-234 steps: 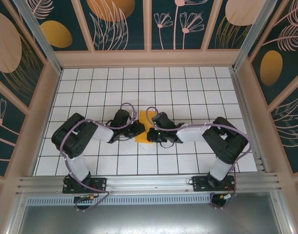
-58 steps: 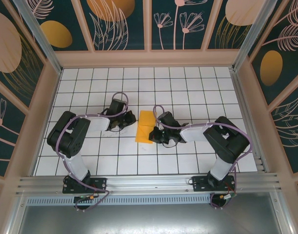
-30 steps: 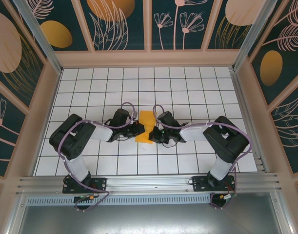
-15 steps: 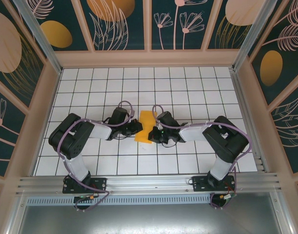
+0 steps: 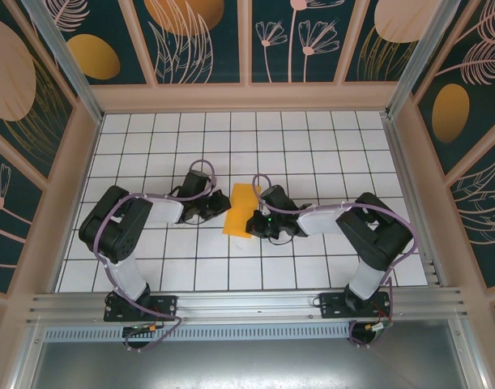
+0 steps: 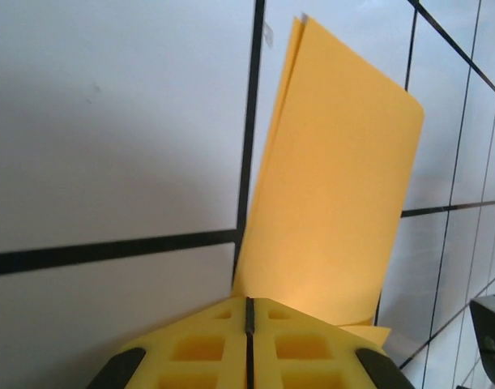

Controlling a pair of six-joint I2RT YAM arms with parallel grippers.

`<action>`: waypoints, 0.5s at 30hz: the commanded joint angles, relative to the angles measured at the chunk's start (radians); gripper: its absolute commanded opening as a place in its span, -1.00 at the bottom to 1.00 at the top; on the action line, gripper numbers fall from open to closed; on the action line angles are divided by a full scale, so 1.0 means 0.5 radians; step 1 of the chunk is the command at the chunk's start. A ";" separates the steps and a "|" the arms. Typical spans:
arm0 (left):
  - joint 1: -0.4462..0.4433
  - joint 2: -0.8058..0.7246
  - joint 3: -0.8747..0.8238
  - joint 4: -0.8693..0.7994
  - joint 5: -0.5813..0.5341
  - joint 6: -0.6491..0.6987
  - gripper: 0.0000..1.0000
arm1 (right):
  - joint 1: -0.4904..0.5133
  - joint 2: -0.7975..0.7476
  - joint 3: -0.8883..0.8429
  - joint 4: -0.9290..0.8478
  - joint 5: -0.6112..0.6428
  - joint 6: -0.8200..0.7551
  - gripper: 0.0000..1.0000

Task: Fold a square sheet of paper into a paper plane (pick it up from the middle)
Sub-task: Fold the triangle a second time at the center of the table.

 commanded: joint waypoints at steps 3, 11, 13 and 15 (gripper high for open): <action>0.054 0.048 0.093 -0.184 -0.187 0.117 -0.78 | 0.016 0.065 -0.035 -0.274 0.035 -0.033 -1.00; 0.049 -0.295 -0.002 -0.042 0.042 0.095 -0.74 | 0.016 0.082 -0.004 -0.270 0.032 -0.031 -1.00; 0.043 -0.339 -0.078 0.111 0.169 0.056 -0.77 | 0.016 0.087 0.004 -0.274 0.031 -0.034 -1.00; 0.020 -0.331 -0.115 0.217 0.298 0.044 -0.79 | 0.015 0.089 0.009 -0.277 0.032 -0.035 -1.00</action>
